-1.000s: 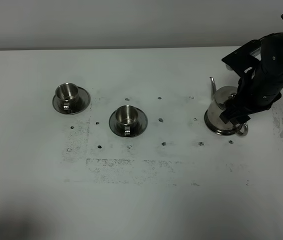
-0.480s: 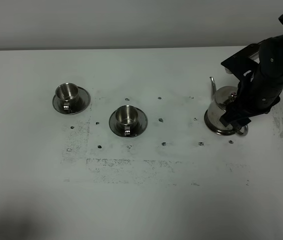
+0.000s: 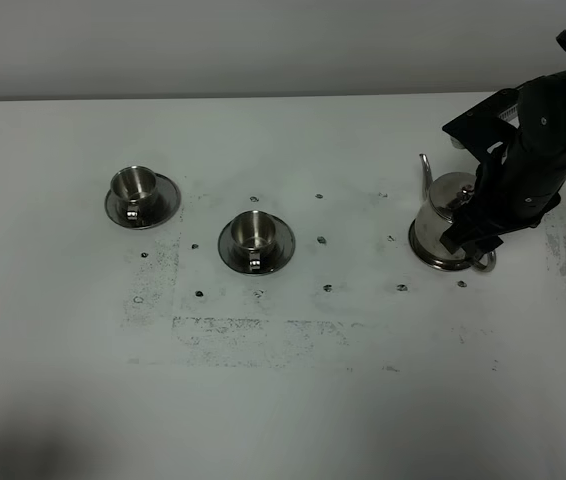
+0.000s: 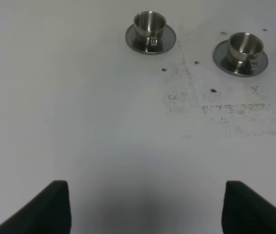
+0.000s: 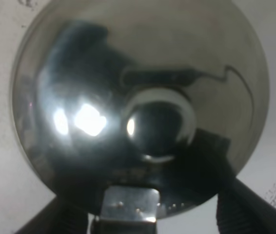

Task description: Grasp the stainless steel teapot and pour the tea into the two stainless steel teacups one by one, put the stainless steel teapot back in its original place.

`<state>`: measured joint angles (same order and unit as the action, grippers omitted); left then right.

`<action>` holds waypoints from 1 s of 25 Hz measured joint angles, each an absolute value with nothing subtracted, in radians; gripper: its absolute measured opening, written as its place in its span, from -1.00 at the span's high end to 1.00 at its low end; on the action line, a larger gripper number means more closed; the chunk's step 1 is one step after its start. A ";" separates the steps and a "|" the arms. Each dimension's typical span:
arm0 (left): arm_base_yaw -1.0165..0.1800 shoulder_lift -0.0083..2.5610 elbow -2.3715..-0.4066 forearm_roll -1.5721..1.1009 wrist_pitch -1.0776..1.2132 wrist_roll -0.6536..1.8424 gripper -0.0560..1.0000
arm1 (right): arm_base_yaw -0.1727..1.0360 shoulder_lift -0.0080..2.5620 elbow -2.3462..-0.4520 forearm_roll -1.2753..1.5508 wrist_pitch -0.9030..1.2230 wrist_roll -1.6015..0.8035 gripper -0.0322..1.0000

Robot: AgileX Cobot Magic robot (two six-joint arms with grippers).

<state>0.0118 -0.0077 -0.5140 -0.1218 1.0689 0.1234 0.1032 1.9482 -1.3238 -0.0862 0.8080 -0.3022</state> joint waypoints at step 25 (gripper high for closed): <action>0.012 -0.008 -0.514 -0.122 1.069 0.123 -0.42 | 0.103 1.965 -1.324 -0.087 0.810 -0.303 -0.12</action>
<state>0.0118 -0.0077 -0.5140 -0.1218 1.0689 0.1234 0.1032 1.9652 -1.3238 -0.0874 0.8100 -0.3030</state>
